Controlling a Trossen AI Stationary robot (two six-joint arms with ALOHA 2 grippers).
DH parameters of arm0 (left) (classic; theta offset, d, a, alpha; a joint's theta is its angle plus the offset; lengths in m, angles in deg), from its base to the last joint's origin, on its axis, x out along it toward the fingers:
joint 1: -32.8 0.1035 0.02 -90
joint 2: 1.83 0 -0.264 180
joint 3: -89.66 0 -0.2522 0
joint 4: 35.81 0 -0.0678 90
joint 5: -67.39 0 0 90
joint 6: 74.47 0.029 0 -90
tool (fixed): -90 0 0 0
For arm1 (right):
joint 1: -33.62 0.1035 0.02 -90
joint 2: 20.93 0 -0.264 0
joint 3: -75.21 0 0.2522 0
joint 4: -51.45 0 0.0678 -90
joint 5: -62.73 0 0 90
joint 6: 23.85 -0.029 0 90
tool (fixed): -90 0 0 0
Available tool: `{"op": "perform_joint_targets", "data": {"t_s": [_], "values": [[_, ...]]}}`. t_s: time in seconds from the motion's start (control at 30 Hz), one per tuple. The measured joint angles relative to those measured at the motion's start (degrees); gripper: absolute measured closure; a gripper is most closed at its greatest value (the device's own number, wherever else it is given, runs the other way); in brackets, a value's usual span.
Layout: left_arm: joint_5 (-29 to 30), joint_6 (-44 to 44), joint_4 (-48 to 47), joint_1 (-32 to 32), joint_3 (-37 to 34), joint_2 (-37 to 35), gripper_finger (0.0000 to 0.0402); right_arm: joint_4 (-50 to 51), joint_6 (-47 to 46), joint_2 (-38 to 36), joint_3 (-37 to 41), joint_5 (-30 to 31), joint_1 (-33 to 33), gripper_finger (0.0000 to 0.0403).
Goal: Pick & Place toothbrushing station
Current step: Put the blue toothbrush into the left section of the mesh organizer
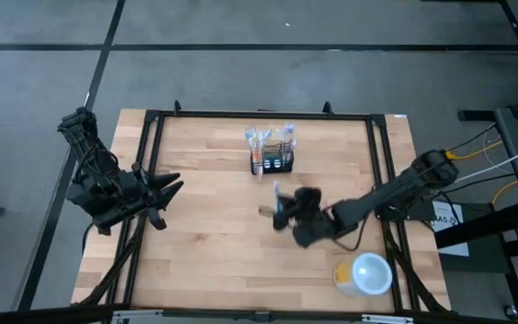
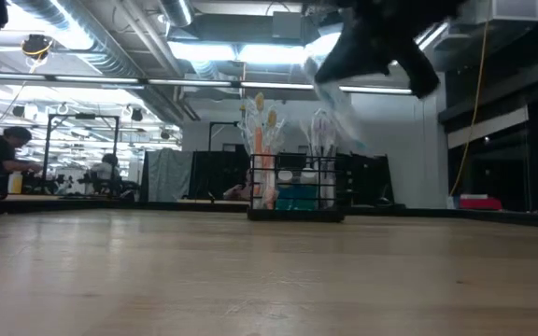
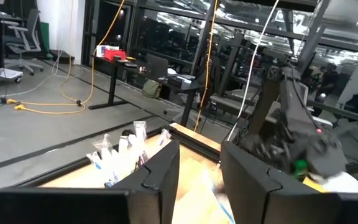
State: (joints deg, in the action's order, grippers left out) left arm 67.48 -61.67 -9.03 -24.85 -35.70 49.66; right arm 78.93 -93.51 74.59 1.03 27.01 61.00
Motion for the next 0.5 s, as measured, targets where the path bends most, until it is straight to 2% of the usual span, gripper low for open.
{"op": "perform_joint_targets", "data": {"t_s": [0.1, 0.2, 0.27, 0.37, 0.5], "values": [[0.0, -0.1, 0.0, 0.0, 0.0, 0.0, 0.0296, -0.7, 6.2, -3.4, 0.0, 5.9, -3.5, 0.0401], [0.0, -0.9, -0.3, 0.0, 0.0, 0.1, 0.0299, -5.8, 16.8, -5.7, 0.0, 4.9, -8.2, 0.0401], [0.0, -2.4, -0.7, 0.0, -0.3, 0.3, 0.0299, -12.7, 27.0, -6.3, 0.0, 0.8, -11.7, 0.0402], [-0.1, -6.5, -1.9, 0.0, -1.5, 0.9, 0.0299, -26.3, 40.3, -6.4, 0.0, -9.5, -17.0, 0.0402], [-0.1, -13.9, -2.3, 0.1, -3.6, 2.5, 0.0298, -37.9, 47.1, -6.4, 0.0, -21.8, -22.0, 0.0402]]}}
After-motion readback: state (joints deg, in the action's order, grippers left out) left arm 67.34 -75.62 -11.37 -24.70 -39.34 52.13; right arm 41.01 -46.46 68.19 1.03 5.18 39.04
